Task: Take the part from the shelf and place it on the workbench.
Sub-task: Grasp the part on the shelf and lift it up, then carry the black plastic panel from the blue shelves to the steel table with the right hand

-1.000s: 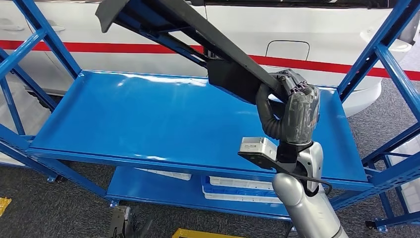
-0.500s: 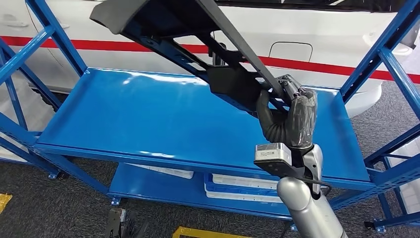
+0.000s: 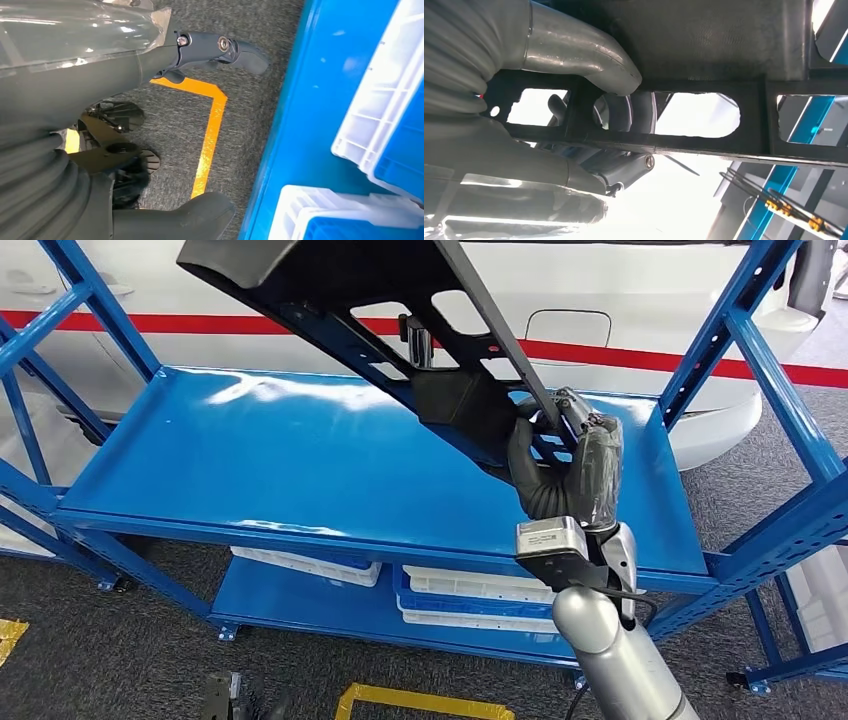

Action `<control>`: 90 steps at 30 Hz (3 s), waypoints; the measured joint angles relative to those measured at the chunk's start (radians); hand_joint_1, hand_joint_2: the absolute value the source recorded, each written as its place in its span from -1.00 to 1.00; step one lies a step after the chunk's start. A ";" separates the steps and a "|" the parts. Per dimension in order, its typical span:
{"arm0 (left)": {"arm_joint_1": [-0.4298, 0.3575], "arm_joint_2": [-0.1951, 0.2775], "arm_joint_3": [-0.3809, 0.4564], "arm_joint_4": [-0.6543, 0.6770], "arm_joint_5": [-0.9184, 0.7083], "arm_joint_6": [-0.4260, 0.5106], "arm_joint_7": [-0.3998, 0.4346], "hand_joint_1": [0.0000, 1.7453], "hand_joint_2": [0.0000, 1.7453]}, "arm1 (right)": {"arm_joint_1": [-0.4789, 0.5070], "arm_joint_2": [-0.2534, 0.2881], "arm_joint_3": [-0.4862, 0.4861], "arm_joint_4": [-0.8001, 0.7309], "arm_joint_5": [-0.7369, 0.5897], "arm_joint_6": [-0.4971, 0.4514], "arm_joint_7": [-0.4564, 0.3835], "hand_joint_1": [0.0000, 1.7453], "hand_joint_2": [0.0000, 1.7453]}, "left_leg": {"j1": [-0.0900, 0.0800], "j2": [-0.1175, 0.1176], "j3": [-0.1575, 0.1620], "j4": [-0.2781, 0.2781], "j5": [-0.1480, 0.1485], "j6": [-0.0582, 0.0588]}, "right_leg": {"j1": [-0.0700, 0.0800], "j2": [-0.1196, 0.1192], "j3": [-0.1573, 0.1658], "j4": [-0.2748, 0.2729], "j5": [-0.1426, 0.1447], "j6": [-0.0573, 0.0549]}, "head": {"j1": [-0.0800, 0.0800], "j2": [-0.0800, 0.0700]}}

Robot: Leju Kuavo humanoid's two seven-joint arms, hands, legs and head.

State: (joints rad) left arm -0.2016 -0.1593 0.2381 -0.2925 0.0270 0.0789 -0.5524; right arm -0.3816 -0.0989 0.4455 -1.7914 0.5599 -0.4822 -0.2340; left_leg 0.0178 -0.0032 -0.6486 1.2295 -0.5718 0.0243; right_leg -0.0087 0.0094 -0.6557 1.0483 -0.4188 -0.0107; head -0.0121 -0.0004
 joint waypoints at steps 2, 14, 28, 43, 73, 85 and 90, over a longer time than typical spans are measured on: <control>0.000 0.006 0.007 0.000 0.006 -0.003 -0.006 -1.00 1.00 | -0.012 0.004 0.002 0.013 -0.011 0.000 -0.007 1.00 1.00 | -0.013 0.002 0.088 -0.129 0.028 0.026 | 0.004 0.000 -0.009 -0.002 0.014 0.002 | 0.002 0.000; -0.007 0.015 0.023 -0.001 0.022 -0.009 -0.012 -1.00 1.00 | -0.045 0.029 0.008 0.100 -0.033 -0.018 -0.034 1.00 1.00 | -0.025 0.016 0.038 -0.245 0.168 0.041 | -0.009 -0.009 -0.064 0.243 -0.115 0.036 | 0.009 0.000; -0.011 0.017 0.026 -0.001 0.036 -0.011 -0.005 -1.00 1.00 | -0.086 0.080 -0.002 0.171 -0.063 -0.002 -0.063 1.00 1.00 | -0.001 0.006 -0.102 0.058 0.011 -0.034 | -0.016 -0.013 0.073 -0.022 -0.044 0.001 | 0.000 0.000; -0.042 0.016 0.027 -0.005 0.036 -0.011 0.001 -1.00 1.00 | -0.085 0.088 -0.038 0.197 -0.108 0.024 -0.110 1.00 1.00 | -0.019 0.011 0.037 -0.235 0.161 0.036 | -0.007 -0.012 -0.063 0.226 -0.156 0.028 | 0.012 0.000; -0.042 0.009 0.025 -0.006 0.044 0.005 -0.002 -1.00 1.00 | -0.112 0.146 -0.068 0.224 -0.097 0.057 -0.073 1.00 1.00 | -0.016 0.006 0.037 -0.229 0.160 0.039 | -0.006 -0.013 -0.058 0.173 -0.134 0.035 | 0.012 0.000; -0.036 0.013 0.027 -0.006 0.059 0.000 -0.013 -1.00 1.00 | -0.126 0.156 -0.067 0.255 -0.097 0.058 -0.095 1.00 1.00 | -0.026 0.003 -0.088 -0.203 0.239 0.005 | 0.006 -0.015 0.182 -0.071 -0.103 0.000 | 0.006 0.000; -0.031 0.016 0.030 -0.006 0.075 -0.018 -0.035 -1.00 1.00 | -0.129 0.157 -0.067 0.271 -0.107 0.062 -0.107 1.00 1.00 | 0.003 0.001 -0.139 0.070 0.084 -0.040 | -0.001 -0.017 0.121 -0.069 -0.049 -0.007 | 0.002 0.000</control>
State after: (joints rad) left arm -0.2322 -0.1437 0.2681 -0.2987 0.1024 0.0605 -0.5872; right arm -0.5103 0.0580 0.3780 -1.5205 0.4524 -0.4207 -0.3414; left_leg 0.0212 -0.0027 -0.7876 1.2993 -0.4875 -0.0155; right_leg -0.0101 -0.0073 -0.5346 0.9788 -0.4675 -0.0178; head -0.0098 -0.0004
